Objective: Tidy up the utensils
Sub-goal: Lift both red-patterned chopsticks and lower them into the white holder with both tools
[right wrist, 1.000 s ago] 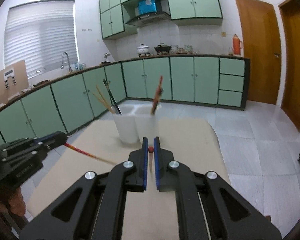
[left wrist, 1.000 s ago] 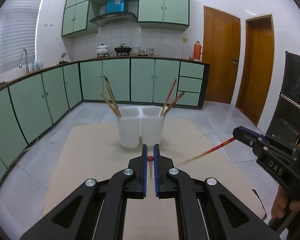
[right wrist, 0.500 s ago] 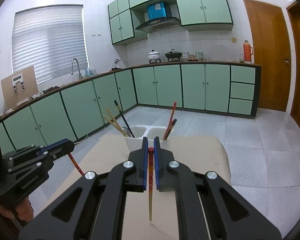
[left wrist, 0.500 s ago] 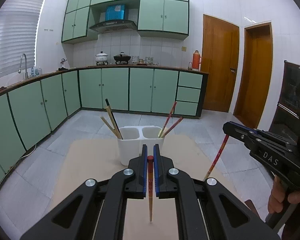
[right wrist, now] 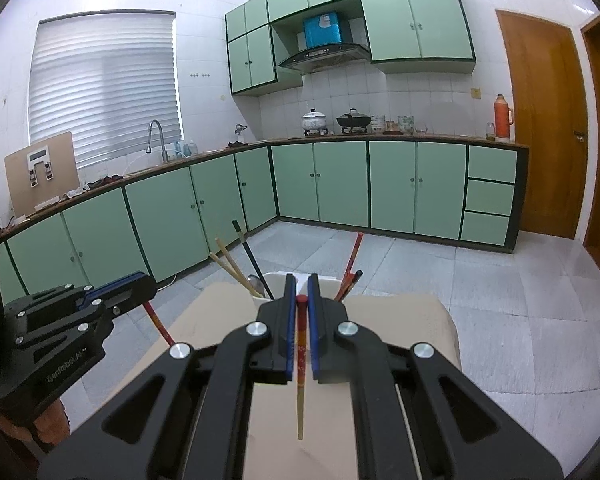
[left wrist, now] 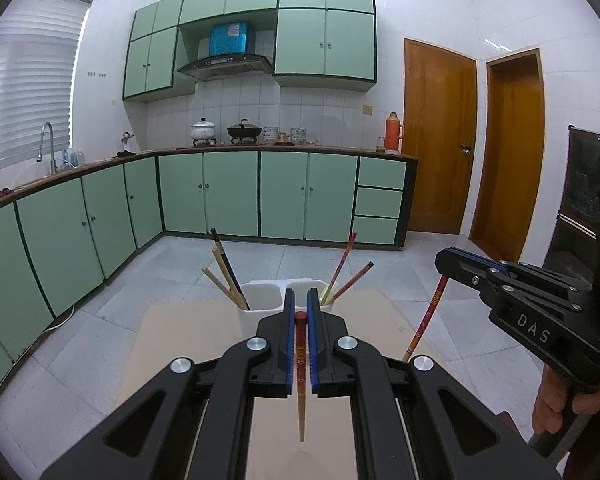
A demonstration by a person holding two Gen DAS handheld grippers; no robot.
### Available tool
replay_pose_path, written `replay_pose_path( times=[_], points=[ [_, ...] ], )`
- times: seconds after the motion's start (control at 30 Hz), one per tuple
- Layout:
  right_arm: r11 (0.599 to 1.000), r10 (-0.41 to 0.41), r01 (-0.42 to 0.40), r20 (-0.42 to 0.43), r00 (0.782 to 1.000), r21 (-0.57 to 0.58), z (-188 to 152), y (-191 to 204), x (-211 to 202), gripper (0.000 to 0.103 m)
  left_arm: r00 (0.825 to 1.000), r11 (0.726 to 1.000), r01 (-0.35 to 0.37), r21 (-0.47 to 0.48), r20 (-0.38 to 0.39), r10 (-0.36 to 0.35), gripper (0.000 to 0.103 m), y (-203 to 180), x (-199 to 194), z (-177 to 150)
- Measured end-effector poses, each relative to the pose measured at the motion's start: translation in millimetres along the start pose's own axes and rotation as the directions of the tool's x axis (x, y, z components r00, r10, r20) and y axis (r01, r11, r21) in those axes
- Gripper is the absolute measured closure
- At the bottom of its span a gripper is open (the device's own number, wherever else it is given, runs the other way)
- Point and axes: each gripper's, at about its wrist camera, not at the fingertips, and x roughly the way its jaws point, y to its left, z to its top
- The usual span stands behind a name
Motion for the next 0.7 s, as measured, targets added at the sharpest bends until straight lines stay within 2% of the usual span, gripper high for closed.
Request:
replay_pose_path(
  times=[0.37, 0.7],
  points=[
    [1.0, 0.001, -0.001, 0.026, 1.0, -0.018, 22, 2, 10, 0.098, 1.0, 1.0, -0.011, -0.002, 0.013, 0.011, 0.097, 9, 7, 13],
    [0.999, 0.019, -0.016, 0.082, 0.996, -0.043, 58, 8, 21, 0.098, 0.997, 1.0, -0.011, -0.01, 0.071, 0.012, 0.097, 18, 13, 47]
  ],
)
